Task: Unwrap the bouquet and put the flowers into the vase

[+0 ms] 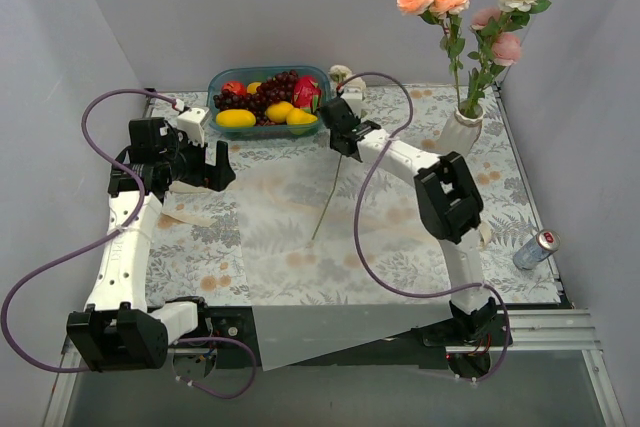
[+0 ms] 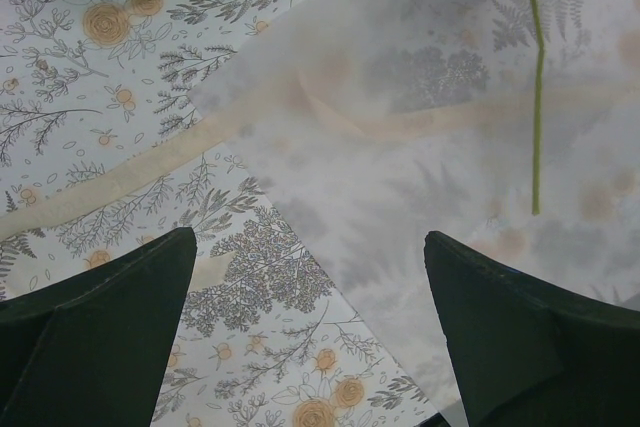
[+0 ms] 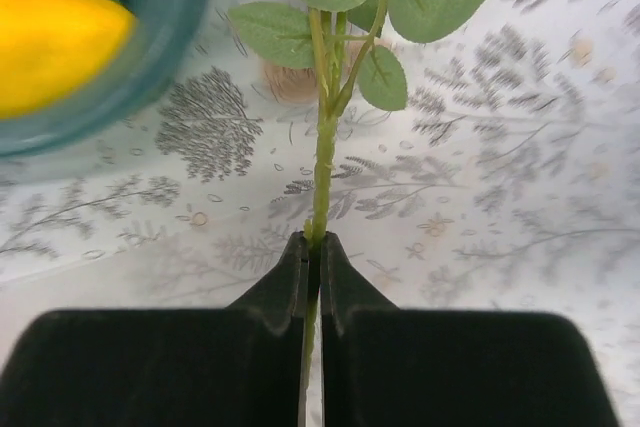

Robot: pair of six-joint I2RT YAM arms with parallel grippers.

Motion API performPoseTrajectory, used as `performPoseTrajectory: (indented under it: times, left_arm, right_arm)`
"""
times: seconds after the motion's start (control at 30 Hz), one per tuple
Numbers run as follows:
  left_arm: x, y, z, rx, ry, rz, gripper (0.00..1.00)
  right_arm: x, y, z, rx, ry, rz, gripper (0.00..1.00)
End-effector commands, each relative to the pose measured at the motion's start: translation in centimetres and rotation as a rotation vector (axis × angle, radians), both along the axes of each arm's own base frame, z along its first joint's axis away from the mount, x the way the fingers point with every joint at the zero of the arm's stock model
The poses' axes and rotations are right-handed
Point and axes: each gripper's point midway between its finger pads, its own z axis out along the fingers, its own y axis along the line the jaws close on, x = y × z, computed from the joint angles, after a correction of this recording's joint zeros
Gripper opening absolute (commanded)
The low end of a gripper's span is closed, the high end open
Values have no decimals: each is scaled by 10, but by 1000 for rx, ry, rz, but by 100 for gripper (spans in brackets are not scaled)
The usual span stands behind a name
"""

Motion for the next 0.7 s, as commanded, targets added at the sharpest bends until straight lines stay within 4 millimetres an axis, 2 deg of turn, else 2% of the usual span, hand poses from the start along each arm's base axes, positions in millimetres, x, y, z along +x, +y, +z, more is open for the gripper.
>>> performPoseTrajectory:
  times: [0.0, 0.03, 0.07, 0.1, 0.17, 0.2, 0.23, 0.3, 0.33, 0.4, 0.47, 0.57, 0.63, 0.67]
  left_arm:
    - [-4, 3, 11, 18, -42, 2, 98]
    - [-4, 3, 12, 18, -43, 0, 98]
    - [-5, 3, 15, 17, -48, -4, 98]
    - [-6, 2, 14, 18, -45, -11, 98]
    - [-7, 2, 15, 20, -53, -10, 98]
    - [-7, 3, 15, 22, -56, -7, 98]
    - [-7, 2, 14, 20, -53, -8, 98]
    - [-8, 1, 13, 14, -47, -11, 98]
    - [-8, 0, 13, 6, -44, -12, 98]
    - [-6, -1, 16, -3, -49, -12, 98]
    - [-5, -2, 17, -12, -45, -16, 98]
    - [-3, -3, 20, -17, -49, -16, 98]
    - [-2, -4, 20, -22, -49, -15, 98]
    - [-2, -4, 20, -22, -49, -18, 98]
  right_arm:
    - [10, 6, 183, 140, -413, 100, 1]
    - [0, 3, 209, 162, -464, 142, 1]
    - [0, 4, 233, 160, -545, 188, 1]
    - [-7, 10, 250, 180, -582, 253, 1]
    - [-27, 7, 295, 192, -705, 353, 1]
    - [-41, 19, 309, 215, -740, 465, 1]
    - [-56, 14, 335, 223, -798, 512, 1]
    - [-76, 13, 358, 197, -893, 598, 1]
    - [-91, -1, 388, 200, -975, 594, 1]
    - [-109, -16, 418, 153, -1119, 602, 1]
    - [-133, -43, 465, 95, -1300, 556, 1]
    - [-154, -81, 510, -1, -1458, 431, 1]
    - [-160, -109, 522, -67, -1521, 306, 1]
    - [-176, -133, 542, -101, -1633, 192, 1]
